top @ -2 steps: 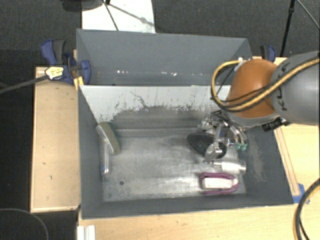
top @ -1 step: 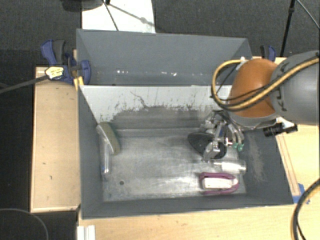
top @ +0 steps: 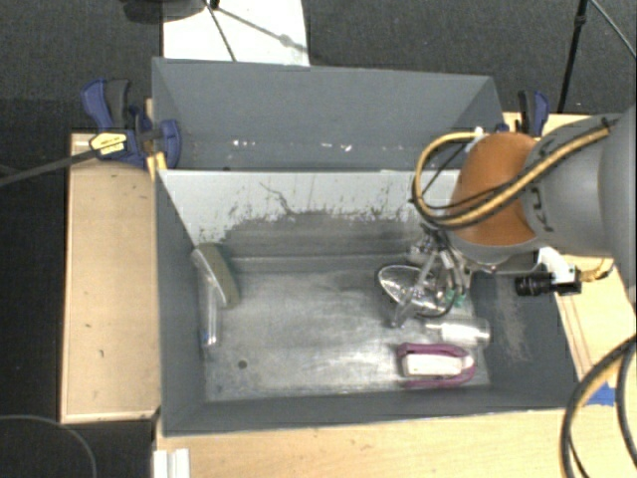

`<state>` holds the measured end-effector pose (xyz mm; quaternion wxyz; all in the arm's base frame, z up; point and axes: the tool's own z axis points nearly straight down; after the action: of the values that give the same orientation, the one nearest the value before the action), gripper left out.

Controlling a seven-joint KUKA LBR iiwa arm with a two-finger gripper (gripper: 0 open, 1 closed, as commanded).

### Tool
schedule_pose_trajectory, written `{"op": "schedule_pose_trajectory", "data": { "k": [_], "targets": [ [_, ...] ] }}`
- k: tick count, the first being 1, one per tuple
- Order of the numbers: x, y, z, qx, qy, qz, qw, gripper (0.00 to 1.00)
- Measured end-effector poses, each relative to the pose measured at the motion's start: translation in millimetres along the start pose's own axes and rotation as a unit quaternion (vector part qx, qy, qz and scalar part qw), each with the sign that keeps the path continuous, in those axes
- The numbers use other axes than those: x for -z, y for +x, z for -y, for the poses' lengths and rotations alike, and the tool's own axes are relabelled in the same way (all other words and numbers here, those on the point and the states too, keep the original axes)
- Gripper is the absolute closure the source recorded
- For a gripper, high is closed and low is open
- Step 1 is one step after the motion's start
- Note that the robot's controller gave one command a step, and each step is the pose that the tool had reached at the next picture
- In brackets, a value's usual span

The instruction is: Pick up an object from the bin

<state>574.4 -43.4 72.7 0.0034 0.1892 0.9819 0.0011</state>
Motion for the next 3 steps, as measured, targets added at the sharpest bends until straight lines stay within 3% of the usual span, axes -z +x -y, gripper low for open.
{"op": "schedule_pose_trajectory", "data": {
  "k": [1, 2, 3],
  "targets": [
    [1.2, -1.1, -0.6, 0.002, 0.001, -0.0006, 1.0, 0.0],
    [3.8, -3.4, -1.1, 0.002, 0.0, 0.0026, 1.0, 1.0],
    [5.4, -4.1, -1.3, 0.004, 0.001, -0.0005, 1.0, 1.0]
  ]
}}
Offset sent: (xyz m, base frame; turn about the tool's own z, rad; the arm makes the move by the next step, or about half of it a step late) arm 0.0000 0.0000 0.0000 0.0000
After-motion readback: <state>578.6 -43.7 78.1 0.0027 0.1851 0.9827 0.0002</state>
